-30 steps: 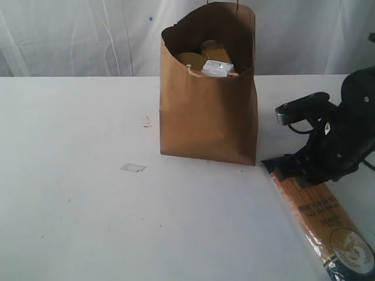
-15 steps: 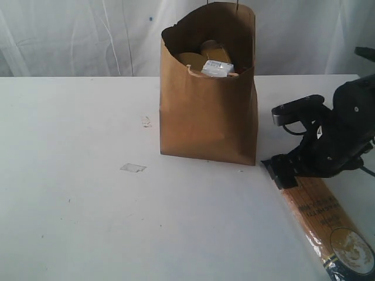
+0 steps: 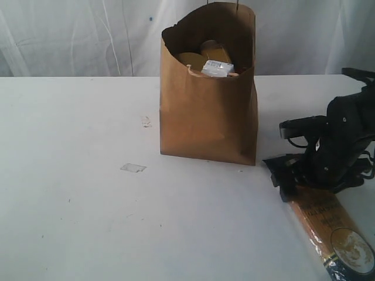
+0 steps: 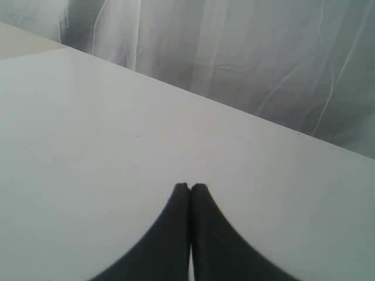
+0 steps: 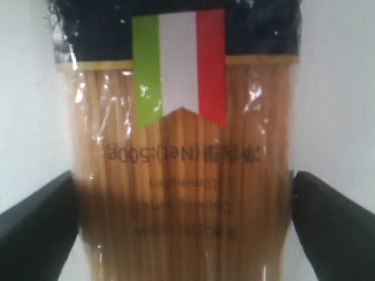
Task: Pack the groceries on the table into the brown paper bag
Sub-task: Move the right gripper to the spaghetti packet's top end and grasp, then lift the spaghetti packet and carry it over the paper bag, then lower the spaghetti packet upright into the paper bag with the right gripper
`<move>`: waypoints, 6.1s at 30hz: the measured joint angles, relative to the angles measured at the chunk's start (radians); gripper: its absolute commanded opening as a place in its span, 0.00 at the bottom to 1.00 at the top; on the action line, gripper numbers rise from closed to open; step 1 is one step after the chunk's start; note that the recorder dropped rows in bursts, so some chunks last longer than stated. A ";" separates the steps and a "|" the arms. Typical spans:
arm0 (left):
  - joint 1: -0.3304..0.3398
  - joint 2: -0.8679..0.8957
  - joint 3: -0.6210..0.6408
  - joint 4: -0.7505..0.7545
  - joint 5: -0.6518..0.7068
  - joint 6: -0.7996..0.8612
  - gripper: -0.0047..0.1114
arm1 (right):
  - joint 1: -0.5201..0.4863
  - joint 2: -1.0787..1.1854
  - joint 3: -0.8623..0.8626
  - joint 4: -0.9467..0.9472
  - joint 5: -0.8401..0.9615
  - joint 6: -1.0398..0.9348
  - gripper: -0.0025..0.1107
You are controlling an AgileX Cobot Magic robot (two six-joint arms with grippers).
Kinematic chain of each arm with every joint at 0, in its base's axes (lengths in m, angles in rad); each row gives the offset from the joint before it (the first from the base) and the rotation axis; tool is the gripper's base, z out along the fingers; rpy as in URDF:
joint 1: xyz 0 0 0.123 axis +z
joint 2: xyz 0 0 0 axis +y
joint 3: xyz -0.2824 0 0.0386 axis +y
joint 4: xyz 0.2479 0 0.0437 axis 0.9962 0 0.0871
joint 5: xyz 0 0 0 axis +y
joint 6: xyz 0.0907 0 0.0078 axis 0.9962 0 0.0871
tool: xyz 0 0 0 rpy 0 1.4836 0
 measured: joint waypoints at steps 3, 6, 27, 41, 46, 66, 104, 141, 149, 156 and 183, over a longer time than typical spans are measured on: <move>0.000 0.000 0.000 0.000 0.000 0.002 0.04 | 0.002 0.000 -0.001 0.010 -0.003 -0.016 0.58; 0.000 0.000 0.000 0.000 0.000 0.002 0.04 | 0.009 0.002 -0.001 0.014 -0.003 -0.023 0.30; 0.000 0.000 0.000 0.000 0.000 0.002 0.04 | 0.009 -0.225 0.145 0.026 -0.167 -0.090 0.02; 0.000 0.000 0.000 0.000 0.000 0.002 0.04 | 0.009 -0.899 0.152 -0.001 -0.066 -0.095 0.02; 0.000 0.000 0.000 0.000 0.000 0.002 0.04 | 0.009 -1.092 0.154 0.005 -0.029 -0.098 0.02; 0.000 0.000 0.000 0.000 0.000 0.004 0.04 | 0.009 -0.990 -0.080 1.118 -0.251 -0.837 0.02; 0.000 0.000 0.000 0.000 0.000 0.004 0.04 | 0.009 -0.395 -0.374 1.808 0.107 -2.169 0.02; 0.000 0.000 0.000 0.000 0.000 0.004 0.04 | 0.009 -0.101 -0.491 1.746 -0.006 -2.061 0.02; 0.000 0.000 0.000 0.000 0.000 0.004 0.04 | 0.009 -0.099 -0.494 1.651 0.018 -1.983 0.26; 0.000 0.000 0.000 0.000 0.000 0.004 0.04 | 0.011 -0.099 -0.495 1.563 0.036 -1.902 0.40; 0.000 0.000 0.000 0.000 0.000 0.004 0.04 | 0.014 -0.071 -0.495 1.548 -0.094 -1.806 0.56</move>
